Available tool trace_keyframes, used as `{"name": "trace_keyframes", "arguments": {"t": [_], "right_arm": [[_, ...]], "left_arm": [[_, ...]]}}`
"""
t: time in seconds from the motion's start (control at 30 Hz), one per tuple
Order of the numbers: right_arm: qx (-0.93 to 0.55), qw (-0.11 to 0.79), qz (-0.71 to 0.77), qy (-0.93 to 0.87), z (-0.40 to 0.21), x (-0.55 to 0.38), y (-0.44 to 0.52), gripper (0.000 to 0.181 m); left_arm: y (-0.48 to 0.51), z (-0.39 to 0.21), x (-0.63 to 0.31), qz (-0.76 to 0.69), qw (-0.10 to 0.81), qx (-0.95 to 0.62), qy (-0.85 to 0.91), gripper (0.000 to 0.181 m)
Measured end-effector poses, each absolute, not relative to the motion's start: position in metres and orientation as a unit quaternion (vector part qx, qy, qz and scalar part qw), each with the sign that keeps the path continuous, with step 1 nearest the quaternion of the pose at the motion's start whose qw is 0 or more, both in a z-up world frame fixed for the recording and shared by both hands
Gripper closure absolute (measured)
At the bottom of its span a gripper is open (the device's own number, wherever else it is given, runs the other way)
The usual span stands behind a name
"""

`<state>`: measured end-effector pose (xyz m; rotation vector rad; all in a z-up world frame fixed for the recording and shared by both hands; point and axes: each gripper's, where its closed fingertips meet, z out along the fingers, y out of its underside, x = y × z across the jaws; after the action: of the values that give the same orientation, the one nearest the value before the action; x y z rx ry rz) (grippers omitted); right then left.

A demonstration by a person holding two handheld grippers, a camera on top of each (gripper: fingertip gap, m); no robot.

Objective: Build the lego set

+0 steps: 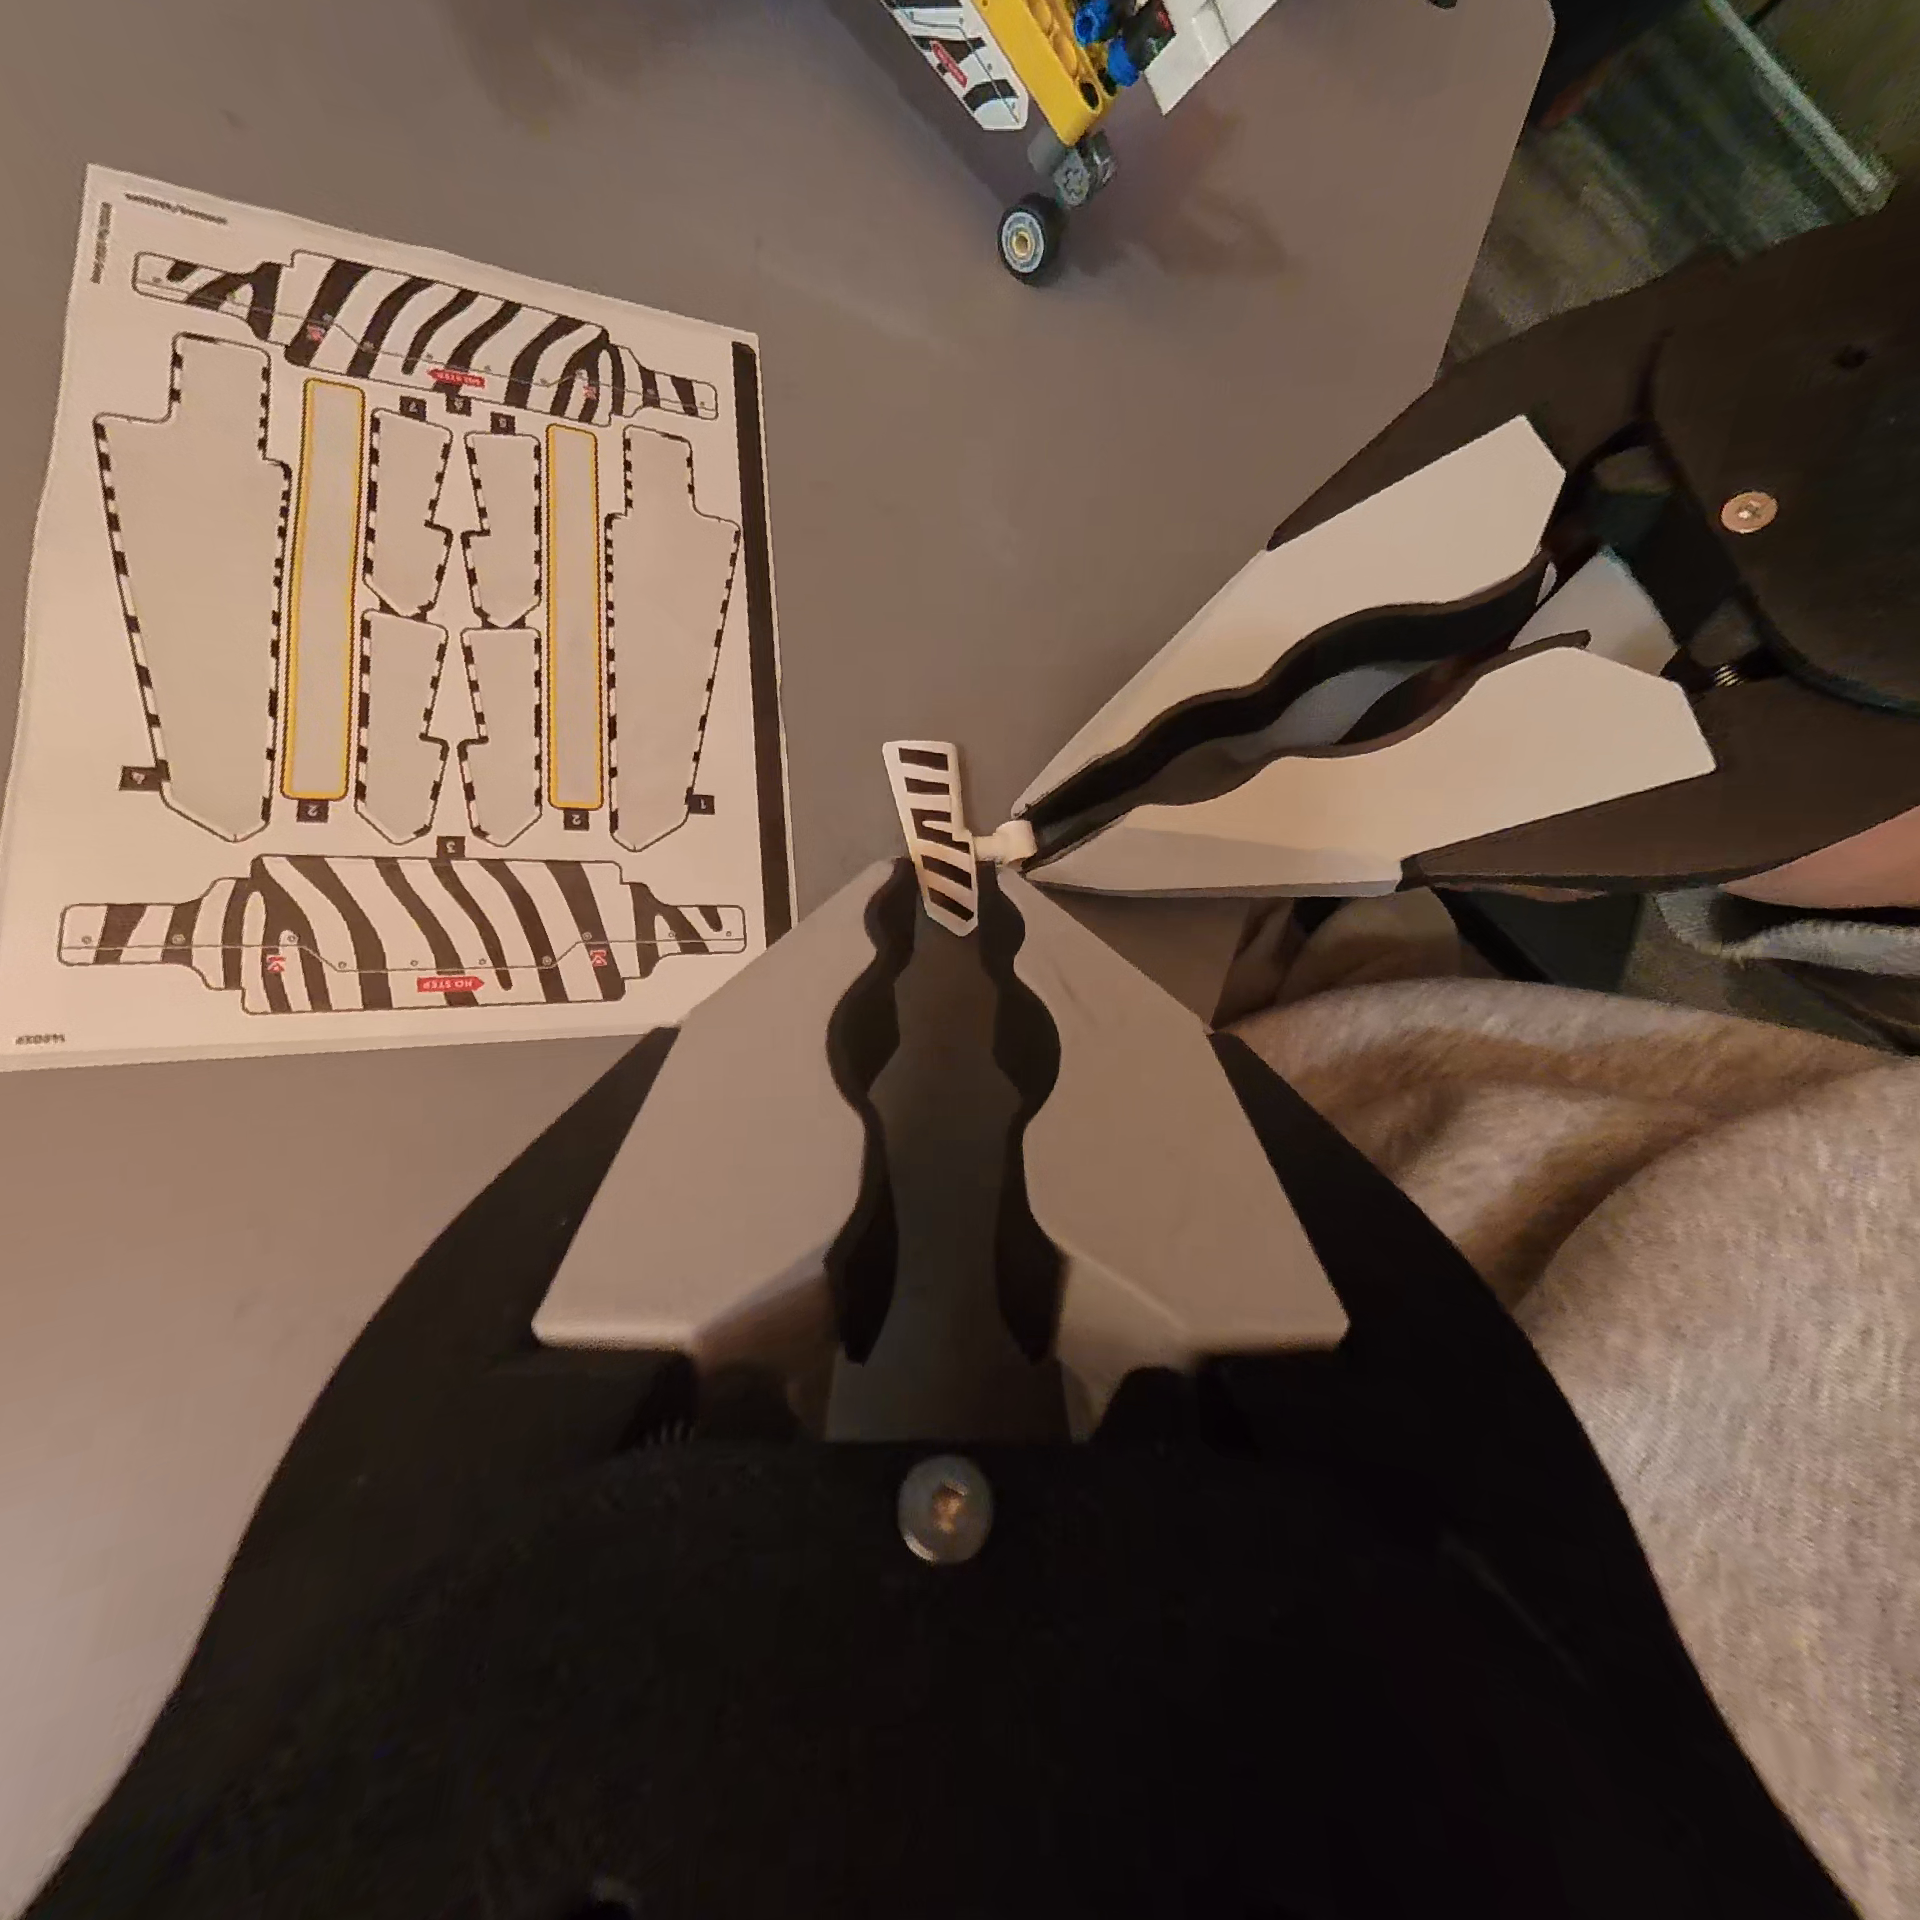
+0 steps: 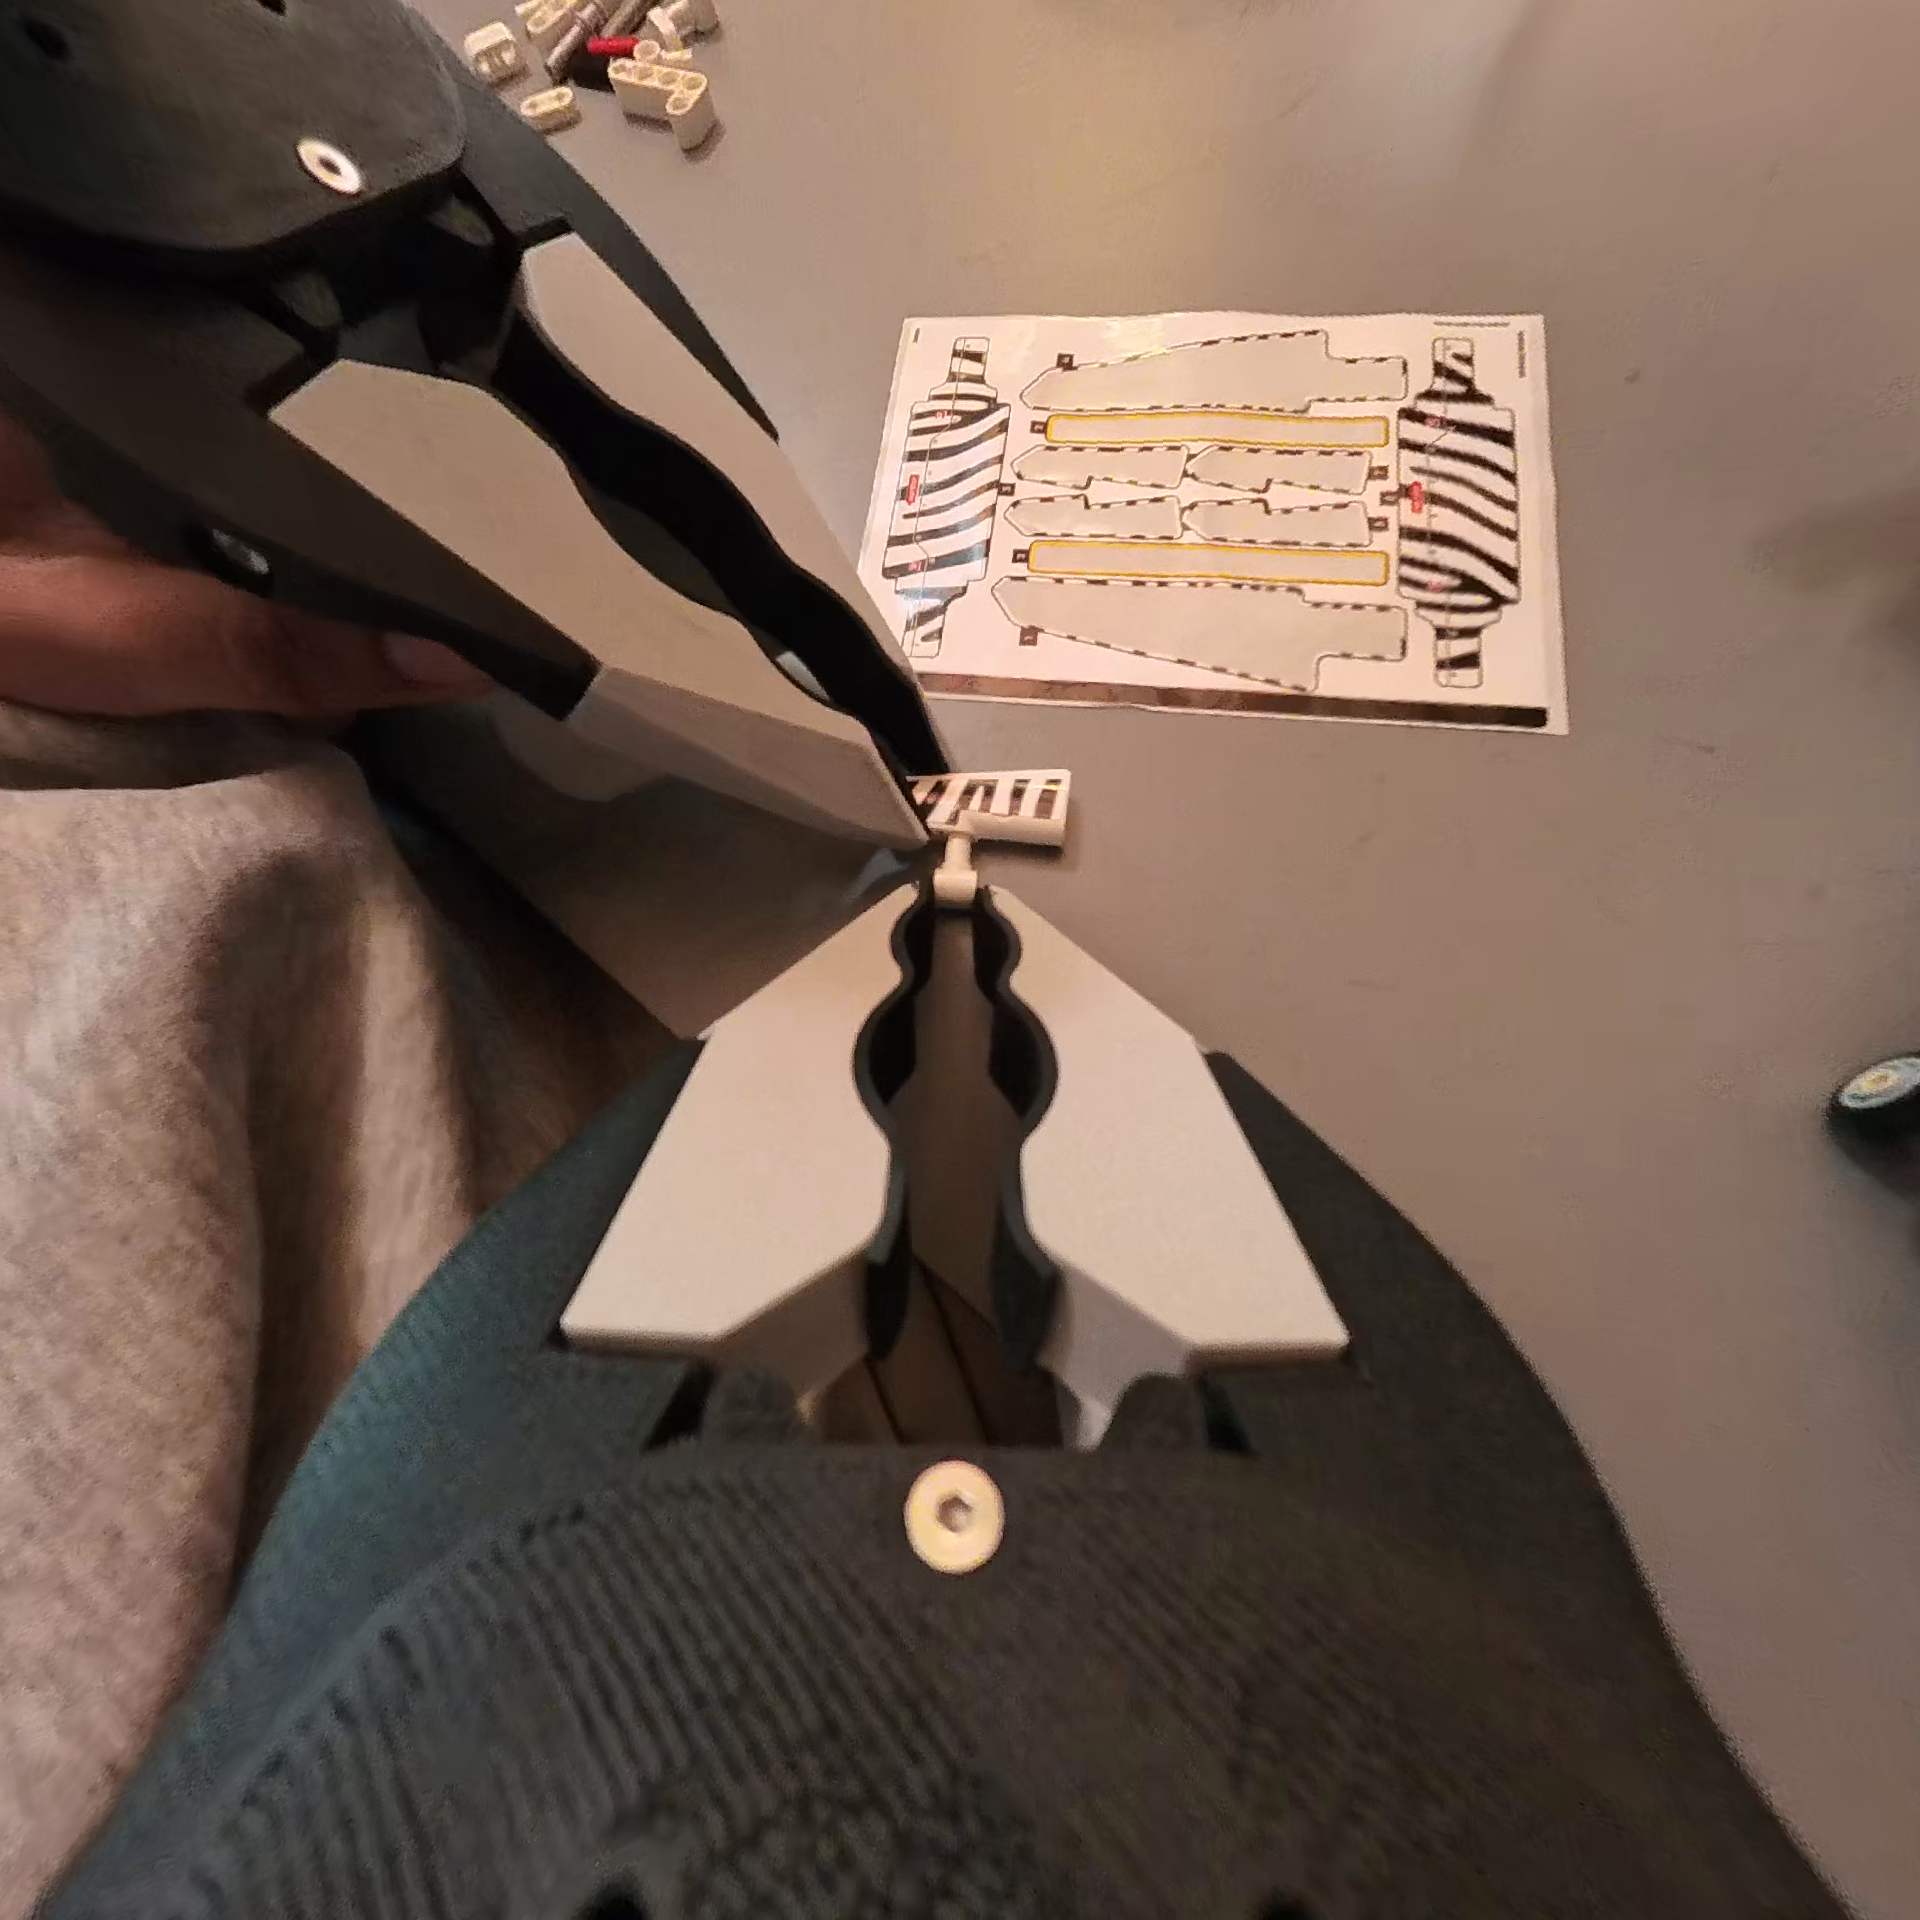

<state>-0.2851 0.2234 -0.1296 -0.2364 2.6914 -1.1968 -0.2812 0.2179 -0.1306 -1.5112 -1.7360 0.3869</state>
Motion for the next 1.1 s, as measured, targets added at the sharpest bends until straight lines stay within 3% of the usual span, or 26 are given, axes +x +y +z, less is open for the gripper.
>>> {"name": "trace_keyframes", "arguments": {"t": [0.47,0.83,1.1], "right_arm": [[-0.051,0.12,-0.427,0.895,-0.1285,-0.2853,0.221,0.175],[-0.111,0.054,-0.435,0.892,-0.1297,-0.2863,0.2197,0.175],[-0.138,0.027,-0.475,0.868,-0.1211,-0.2888,0.2189,0.175]], "left_arm": [[0.2196,-0.1311,-0.2815,0.125,0.414,-0.569,-0.699,0.17],[0.219,-0.1307,-0.281,0.099,0.435,-0.553,-0.704,0.169],[0.2249,-0.1239,-0.2787,0.014,0.517,-0.497,-0.697,0.178]]}}
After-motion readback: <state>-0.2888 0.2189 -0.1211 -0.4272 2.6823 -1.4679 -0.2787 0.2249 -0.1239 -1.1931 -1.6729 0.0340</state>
